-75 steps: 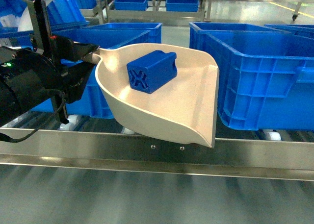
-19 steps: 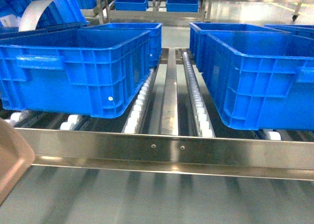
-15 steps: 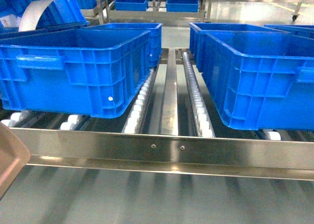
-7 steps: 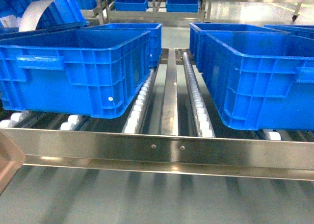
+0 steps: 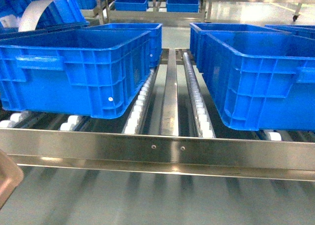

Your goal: Place part in tray to right shelf

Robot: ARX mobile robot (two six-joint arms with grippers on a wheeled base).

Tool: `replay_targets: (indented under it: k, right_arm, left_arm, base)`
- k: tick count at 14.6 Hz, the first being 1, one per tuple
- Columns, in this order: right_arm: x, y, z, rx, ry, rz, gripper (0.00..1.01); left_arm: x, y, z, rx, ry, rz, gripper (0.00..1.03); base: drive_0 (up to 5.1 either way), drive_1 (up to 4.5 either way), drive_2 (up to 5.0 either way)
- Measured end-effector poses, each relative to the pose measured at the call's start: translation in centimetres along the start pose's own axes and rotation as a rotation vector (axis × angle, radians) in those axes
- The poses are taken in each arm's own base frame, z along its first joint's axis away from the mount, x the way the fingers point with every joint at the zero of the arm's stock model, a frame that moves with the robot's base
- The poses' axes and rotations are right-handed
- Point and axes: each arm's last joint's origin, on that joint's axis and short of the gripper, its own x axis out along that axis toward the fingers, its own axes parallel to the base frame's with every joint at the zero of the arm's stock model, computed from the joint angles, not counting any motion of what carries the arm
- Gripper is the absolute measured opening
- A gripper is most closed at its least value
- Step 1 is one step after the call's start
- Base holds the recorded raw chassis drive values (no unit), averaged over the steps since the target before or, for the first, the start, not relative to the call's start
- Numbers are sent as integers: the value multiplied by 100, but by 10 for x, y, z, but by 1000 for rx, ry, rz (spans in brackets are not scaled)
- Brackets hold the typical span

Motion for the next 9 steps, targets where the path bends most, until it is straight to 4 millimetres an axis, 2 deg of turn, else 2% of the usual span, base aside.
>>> replay_targets:
  k: [3, 4, 6, 8, 9]
  right_arm:
    - [0, 0, 0, 0, 0, 0, 2]
    - [0, 0, 0, 0, 0, 0, 10]
    - [0, 0, 0, 0, 0, 0, 36]
    - [0, 0, 0, 0, 0, 0, 43]
    - [0, 0, 0, 0, 0, 0, 52]
  left_arm:
    - [0, 0, 1, 1, -10, -1, 17]
    - [0, 0, 1, 1, -12, -1, 17]
    - [0, 0, 1, 1, -12, -1, 17]
    - [0, 0, 1, 0, -12, -1, 17]
    - [0, 0, 1, 0, -12, -1, 17]
  base:
    - [0, 0, 0]
    - [0, 0, 0]
    - [0, 0, 0]
    - [0, 0, 0]
    - [0, 0, 0]
